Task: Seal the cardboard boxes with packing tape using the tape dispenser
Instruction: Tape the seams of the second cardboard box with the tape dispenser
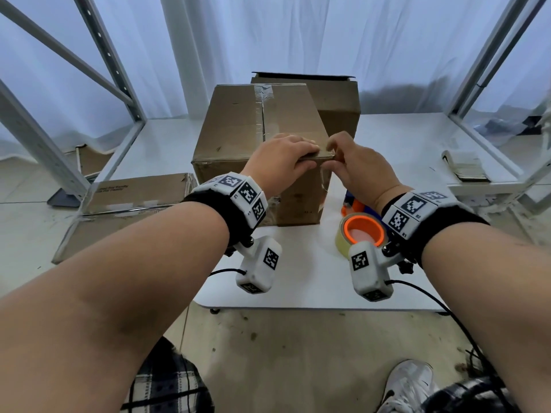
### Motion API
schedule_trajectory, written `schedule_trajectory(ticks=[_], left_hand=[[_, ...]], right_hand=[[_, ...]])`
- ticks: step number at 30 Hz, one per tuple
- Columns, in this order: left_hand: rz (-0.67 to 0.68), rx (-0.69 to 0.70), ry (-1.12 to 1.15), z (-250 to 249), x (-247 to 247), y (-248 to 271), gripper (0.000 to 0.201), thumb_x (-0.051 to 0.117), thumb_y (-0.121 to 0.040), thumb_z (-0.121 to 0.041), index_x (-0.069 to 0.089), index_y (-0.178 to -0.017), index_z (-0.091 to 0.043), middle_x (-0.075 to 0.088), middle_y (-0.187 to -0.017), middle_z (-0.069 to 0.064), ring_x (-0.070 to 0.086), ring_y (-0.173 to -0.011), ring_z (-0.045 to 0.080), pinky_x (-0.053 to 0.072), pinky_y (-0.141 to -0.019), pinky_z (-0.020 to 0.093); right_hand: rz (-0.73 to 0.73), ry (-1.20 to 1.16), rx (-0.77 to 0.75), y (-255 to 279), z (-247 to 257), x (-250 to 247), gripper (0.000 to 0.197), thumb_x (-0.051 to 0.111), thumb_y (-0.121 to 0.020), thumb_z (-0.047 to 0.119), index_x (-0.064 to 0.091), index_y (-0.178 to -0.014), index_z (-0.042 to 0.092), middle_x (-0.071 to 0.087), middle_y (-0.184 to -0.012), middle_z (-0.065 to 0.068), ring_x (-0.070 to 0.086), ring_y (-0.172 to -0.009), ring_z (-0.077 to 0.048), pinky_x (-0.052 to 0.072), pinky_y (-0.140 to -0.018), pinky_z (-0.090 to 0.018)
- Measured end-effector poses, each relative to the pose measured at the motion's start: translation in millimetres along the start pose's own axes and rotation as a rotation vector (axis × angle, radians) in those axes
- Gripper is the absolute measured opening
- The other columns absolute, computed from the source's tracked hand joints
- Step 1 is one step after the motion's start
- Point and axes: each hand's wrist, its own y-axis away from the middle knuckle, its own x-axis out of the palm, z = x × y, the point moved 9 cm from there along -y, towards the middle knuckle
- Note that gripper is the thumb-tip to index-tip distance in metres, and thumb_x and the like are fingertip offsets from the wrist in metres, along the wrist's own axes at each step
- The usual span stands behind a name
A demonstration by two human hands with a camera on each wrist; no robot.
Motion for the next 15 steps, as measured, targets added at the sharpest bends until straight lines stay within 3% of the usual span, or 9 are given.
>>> schedule_trajectory(ticks=[4,8,11,15], left_hand=[[-0.006,0.015,-0.018,0,0,0,0.038,0.05,-0.097,-0.032,0.054,-0.133,-0.021,0.056,-0.135,-0.002,0.048,-0.126,0.018,0.033,-0.105,0.03],[-0.011,0.024,-0.042,0,4,1,0.038,0.048,-0.098,-0.033,0.054,-0.134,-0.022,0.055,-0.136,-0.003,0.048,-0.126,0.02,0.036,-0.104,0.033],[-0.02,0.034,-0.051,1,6,0,0.038,0.048,-0.098,-0.033,0.054,-0.133,-0.021,0.055,-0.136,-0.002,0.048,-0.126,0.02,0.036,-0.104,0.034],[-0.044,0.043,-0.062,0,4,0,0.037,0.049,-0.098,-0.033,0.056,-0.132,-0.02,0.056,-0.135,-0.001,0.049,-0.126,0.02,0.036,-0.104,0.033]], right_hand=[[-0.029,-0.149,0.008,3,-11,8,0.042,0.054,-0.096,0.027,0.044,-0.134,0.012,0.065,-0.097,-0.009,0.061,-0.082,-0.023,0.046,-0.077,-0.026],[0.082,-0.134,0.055,17,-22,43,0.084,0.068,-0.086,0.021,0.011,-0.148,0.028,0.058,-0.094,-0.004,0.056,-0.07,-0.019,0.051,-0.073,-0.036],[0.044,0.01,0.022,18,-28,44,0.091,0.071,-0.083,0.031,0.001,-0.14,0.042,0.06,-0.1,-0.006,0.062,-0.076,-0.023,0.055,-0.072,-0.043],[0.035,-0.015,-0.008,17,-25,42,0.097,0.078,-0.077,0.03,0.011,-0.147,0.027,0.061,-0.11,-0.008,0.061,-0.085,-0.022,0.053,-0.078,-0.04]])
